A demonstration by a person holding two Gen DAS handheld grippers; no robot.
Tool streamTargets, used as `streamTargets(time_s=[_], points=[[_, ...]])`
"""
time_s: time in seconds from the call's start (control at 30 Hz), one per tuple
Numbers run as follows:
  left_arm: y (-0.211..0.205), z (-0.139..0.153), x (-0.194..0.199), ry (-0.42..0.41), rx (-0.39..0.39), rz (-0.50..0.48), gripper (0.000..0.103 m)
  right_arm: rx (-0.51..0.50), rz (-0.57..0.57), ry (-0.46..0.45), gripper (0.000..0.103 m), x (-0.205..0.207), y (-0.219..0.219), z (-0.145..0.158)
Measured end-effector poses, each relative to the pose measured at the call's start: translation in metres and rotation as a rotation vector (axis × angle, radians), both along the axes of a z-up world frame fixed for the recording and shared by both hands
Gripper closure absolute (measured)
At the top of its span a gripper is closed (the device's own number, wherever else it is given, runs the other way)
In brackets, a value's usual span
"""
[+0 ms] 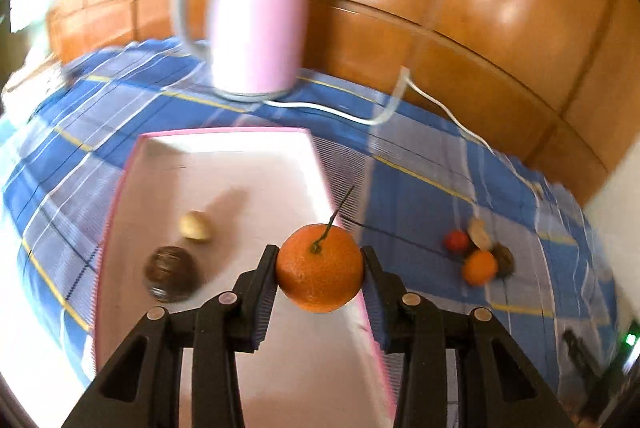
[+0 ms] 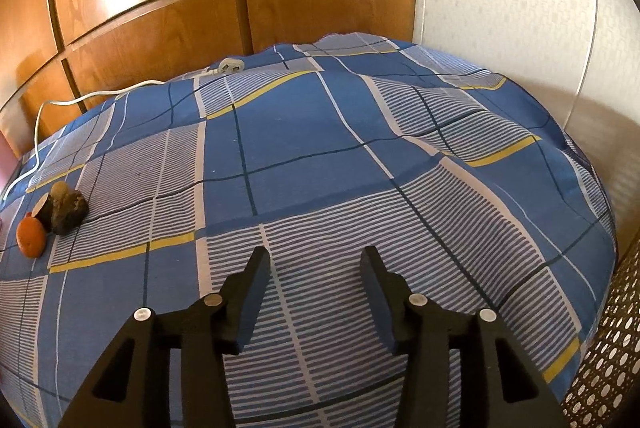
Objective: Organize fruits
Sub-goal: 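Carry the orange with the left gripper and release it in the tray, then move the right gripper toward the fruit cluster on the bedspread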
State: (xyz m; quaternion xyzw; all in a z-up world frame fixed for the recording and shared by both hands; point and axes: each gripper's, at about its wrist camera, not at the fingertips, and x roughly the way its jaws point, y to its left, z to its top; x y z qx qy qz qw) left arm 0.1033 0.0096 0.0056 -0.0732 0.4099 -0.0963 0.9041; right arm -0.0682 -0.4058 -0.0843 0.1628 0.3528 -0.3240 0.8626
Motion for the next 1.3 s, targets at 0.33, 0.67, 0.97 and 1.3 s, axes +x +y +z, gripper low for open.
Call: streamTargets(time_s=[0.33,0.67,0.97,1.3], points=[[0.040,-0.014,0.039,0.029,0.030,0.119,0.058,-0.004,0.000,0.010,0.049,0.001,0.001,-0.001],[0.034,-0.009,0.018,-0.045,0.084,0.151,0.030,-0.018,0.001,0.010,0.044,0.002,0.004,-0.002],[0.017,-0.006,-0.019,-0.071,0.119,0.129,0.009,-0.022,0.007,0.005,0.039,0.002,0.004,-0.002],[0.009,-0.004,-0.054,-0.096,0.148,0.126,0.001,-0.014,0.011,0.007,0.034,0.001,0.006,-0.002]])
